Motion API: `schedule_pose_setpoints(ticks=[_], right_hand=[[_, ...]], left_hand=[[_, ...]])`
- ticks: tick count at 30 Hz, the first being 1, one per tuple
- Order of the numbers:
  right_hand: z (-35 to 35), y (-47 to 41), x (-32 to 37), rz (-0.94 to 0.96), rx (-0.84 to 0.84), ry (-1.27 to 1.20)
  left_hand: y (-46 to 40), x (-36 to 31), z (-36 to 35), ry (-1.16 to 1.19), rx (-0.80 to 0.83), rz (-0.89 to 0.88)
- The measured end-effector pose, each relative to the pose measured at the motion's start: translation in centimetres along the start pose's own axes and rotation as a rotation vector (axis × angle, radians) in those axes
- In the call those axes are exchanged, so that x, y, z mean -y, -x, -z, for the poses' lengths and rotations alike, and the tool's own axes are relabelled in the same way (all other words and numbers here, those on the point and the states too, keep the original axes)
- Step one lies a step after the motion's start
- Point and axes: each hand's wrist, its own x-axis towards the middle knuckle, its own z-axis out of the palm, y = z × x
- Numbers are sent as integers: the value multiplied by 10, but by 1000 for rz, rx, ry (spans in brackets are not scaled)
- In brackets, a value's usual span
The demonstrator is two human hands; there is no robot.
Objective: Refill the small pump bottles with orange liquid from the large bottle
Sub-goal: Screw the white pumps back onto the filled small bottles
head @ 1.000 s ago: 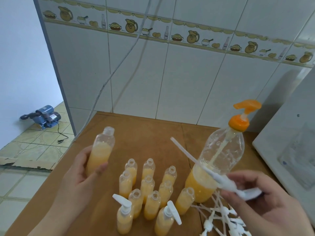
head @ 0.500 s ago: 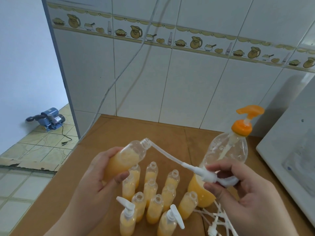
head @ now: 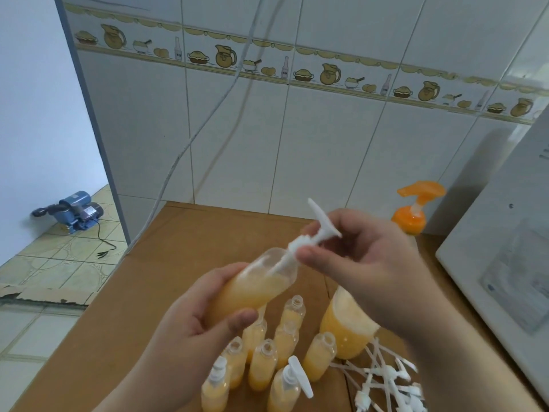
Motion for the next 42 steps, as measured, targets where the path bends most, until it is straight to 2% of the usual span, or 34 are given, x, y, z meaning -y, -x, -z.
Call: schedule_pose_setpoints(ticks=[2,4,8,10,14,18,24,29,33,37,39,42], right_hand=[[-13,-7,-8,-136,-73,-187],[-17,-11,-12,-238,-44,-361],[-21,-13,-13,-314,30,-898],[-28,-12,-16,-309,0,-1023],[-32,-14,-20,-297,-34,-1017],[-32,-15,-24,-304,-49,-1154],[-33,-14,-25,-301,-30,-1103],[-39,-15,-26,-330,-161,-1017],[-38,-12,-26,-349,-64,-1128],[-42,-12,-26,-409,-176,-1063],[-42,-11,-26,-401,-165,-1083],[-40,-8,-24,-384,-151,-1085]], left_hand=[[2,-2,-10,138,-18,79],[2,-2,-17,279,-17,132],[3,-6,-23,528,17,232],[2,-10,-24,595,18,269],[2,-15,-27,657,-29,319],[1,-19,-25,672,-39,354],[0,-21,-24,649,-17,341],[-1,-19,-24,528,-19,266],[-2,-21,-24,623,-40,332],[-3,-21,-25,617,-37,340],[-4,-19,-23,620,-21,362],[-2,-17,-18,433,42,330]])
